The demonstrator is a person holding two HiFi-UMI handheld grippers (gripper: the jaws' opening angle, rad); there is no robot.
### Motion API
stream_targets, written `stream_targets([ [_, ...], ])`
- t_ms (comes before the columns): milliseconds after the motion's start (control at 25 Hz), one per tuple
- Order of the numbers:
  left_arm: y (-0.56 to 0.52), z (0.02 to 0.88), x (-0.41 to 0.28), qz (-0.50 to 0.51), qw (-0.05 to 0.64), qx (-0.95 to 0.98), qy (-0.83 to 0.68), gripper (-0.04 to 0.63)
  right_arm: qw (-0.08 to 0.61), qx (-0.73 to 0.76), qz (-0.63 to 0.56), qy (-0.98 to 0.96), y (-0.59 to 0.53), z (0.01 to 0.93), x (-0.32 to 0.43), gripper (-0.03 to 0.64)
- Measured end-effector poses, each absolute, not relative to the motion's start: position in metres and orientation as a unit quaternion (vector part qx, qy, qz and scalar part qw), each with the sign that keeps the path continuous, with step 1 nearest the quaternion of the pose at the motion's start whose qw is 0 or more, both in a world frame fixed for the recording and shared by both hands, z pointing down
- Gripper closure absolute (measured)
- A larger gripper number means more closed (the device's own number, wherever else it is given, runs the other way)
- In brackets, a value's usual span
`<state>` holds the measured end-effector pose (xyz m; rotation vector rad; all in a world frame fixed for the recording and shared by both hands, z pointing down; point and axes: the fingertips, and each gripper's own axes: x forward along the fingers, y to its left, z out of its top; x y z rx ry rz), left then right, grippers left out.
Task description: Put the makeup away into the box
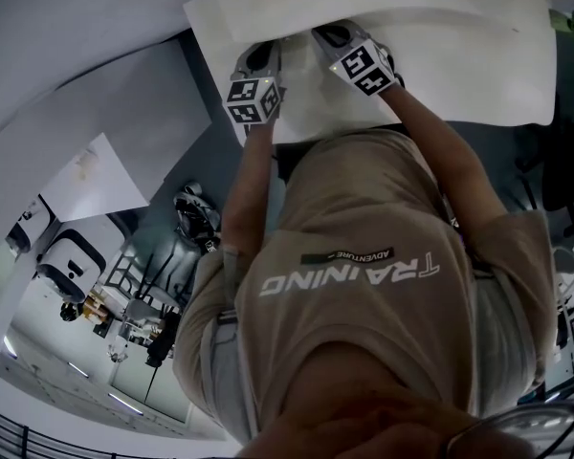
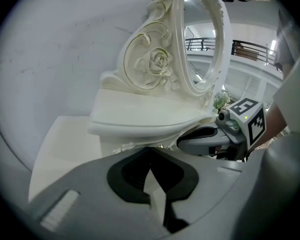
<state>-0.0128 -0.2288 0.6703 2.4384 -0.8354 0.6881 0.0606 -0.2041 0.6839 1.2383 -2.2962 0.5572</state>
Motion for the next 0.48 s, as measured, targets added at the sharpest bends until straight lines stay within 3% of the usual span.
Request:
stream_targets([
  [480, -0.2391, 0.6782, -0.0161, 0.264, 0.235, 0.881, -0.313, 0.589, 0.274, 0.455, 0.177, -0.829, -0.2127, 0.6893, 0.0592, 0.614],
])
